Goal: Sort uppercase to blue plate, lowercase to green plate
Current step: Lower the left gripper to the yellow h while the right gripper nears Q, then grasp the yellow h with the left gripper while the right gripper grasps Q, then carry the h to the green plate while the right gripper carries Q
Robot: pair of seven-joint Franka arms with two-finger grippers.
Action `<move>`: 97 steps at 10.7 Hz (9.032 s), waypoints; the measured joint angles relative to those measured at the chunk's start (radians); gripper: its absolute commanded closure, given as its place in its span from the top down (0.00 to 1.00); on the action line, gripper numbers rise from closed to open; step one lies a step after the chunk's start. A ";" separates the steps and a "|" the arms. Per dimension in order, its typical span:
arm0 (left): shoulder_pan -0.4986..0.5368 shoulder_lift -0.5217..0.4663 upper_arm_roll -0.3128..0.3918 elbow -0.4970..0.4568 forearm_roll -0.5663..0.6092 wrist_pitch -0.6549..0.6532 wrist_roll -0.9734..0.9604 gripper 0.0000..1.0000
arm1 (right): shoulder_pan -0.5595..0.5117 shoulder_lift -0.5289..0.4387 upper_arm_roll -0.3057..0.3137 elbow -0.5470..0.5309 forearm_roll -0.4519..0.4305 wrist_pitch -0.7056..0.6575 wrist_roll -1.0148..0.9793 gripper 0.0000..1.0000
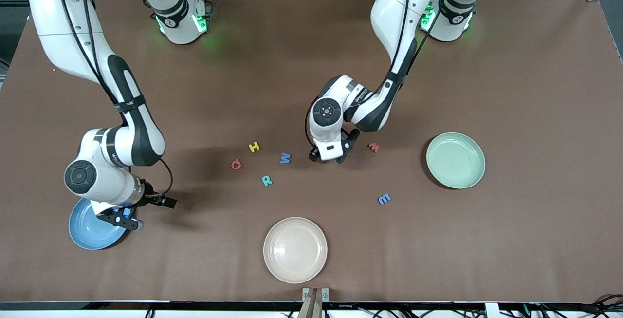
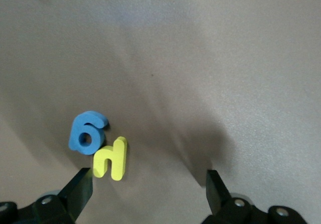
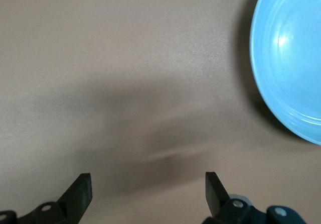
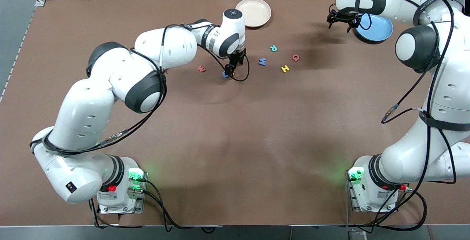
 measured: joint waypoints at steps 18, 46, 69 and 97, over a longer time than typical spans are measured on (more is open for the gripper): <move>-0.011 -0.187 -0.001 -0.317 0.040 0.261 -0.001 0.99 | 0.038 0.008 0.006 0.000 0.000 0.008 0.000 1.00; -0.034 -0.140 -0.001 -0.302 0.040 0.308 -0.021 0.49 | 0.189 -0.068 0.009 -0.014 0.002 -0.100 0.302 1.00; -0.037 -0.145 -0.001 -0.305 0.133 0.309 0.013 0.22 | 0.302 -0.091 0.053 -0.366 0.002 0.305 0.439 0.76; 0.483 -0.469 0.027 -0.553 0.314 0.062 1.021 0.00 | -0.021 -0.055 -0.233 -0.042 -0.059 0.148 -0.693 1.00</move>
